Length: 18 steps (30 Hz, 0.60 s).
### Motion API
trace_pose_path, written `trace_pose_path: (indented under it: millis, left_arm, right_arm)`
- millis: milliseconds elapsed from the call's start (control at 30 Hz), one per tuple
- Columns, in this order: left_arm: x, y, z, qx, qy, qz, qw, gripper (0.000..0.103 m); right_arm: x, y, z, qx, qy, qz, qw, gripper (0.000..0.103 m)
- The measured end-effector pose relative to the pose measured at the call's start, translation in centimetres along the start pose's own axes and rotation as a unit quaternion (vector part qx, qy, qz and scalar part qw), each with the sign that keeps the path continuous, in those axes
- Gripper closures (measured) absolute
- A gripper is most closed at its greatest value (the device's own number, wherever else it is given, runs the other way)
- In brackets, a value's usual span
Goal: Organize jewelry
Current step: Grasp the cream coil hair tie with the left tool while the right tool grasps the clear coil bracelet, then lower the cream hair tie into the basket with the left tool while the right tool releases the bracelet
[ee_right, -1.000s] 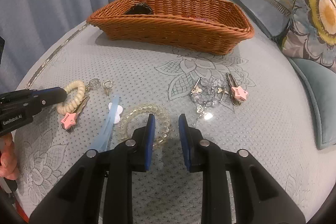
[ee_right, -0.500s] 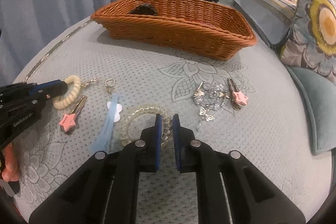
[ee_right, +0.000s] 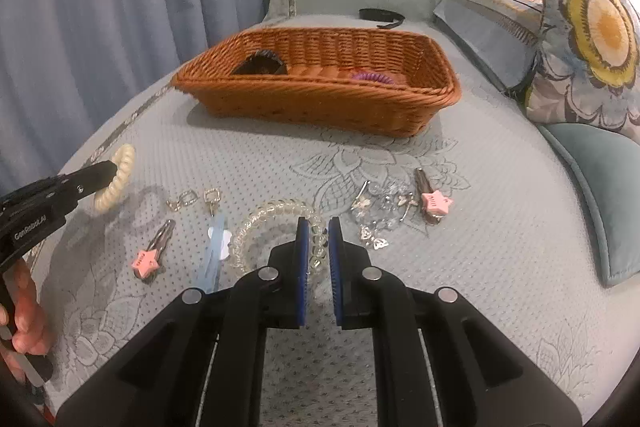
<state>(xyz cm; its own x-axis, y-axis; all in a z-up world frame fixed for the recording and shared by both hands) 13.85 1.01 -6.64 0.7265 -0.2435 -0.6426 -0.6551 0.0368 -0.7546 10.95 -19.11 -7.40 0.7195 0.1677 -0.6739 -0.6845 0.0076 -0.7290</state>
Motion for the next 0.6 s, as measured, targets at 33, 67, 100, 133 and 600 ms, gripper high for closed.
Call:
trace_pose_path:
  millis: [33,67,100,133,600]
  left_arm:
    - [-0.2,-0.1,-0.1,-0.001,0.003,-0.003,1.0,0.094]
    - [-0.2,-0.1,-0.2,-0.001,0.005,-0.005,1.0,0.094]
    - [-0.4,-0.2,-0.3,0.0,0.006,-0.009,0.9999,0.094]
    - [-0.5,-0.2,-0.5,0.0,0.008,-0.012,0.9999,0.094]
    - [-3.4,-6.0,-2.9,0.008,0.04,-0.079,0.996,0.094]
  right_arm:
    - [-0.2,-0.1,-0.1,0.003,-0.003,-0.005,1.0,0.095]
    - [-0.3,-0.2,-0.2,0.004,-0.005,-0.009,1.0,0.095]
    - [-0.5,-0.2,-0.3,0.006,-0.005,-0.013,1.0,0.095]
    - [-0.8,-0.3,-0.4,0.008,-0.006,-0.02,1.0,0.095]
    - [-5.2,-5.7,-2.4,0.029,-0.001,-0.103,0.994,0.095]
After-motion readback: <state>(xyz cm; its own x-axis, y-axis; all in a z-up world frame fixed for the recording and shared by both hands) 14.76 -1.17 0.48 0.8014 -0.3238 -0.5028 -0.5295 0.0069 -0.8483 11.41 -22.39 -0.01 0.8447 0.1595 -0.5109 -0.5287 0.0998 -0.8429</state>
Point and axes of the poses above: each gripper's, at about its wrist camera, not at the fingertips, and x roughly the way its jaws point, z to its left, y to its underside, the point moved 1 cm from there along x, roughly the way its jaws point, and after that the axes turned 3 degrees about -y, right-handed, at the moved point
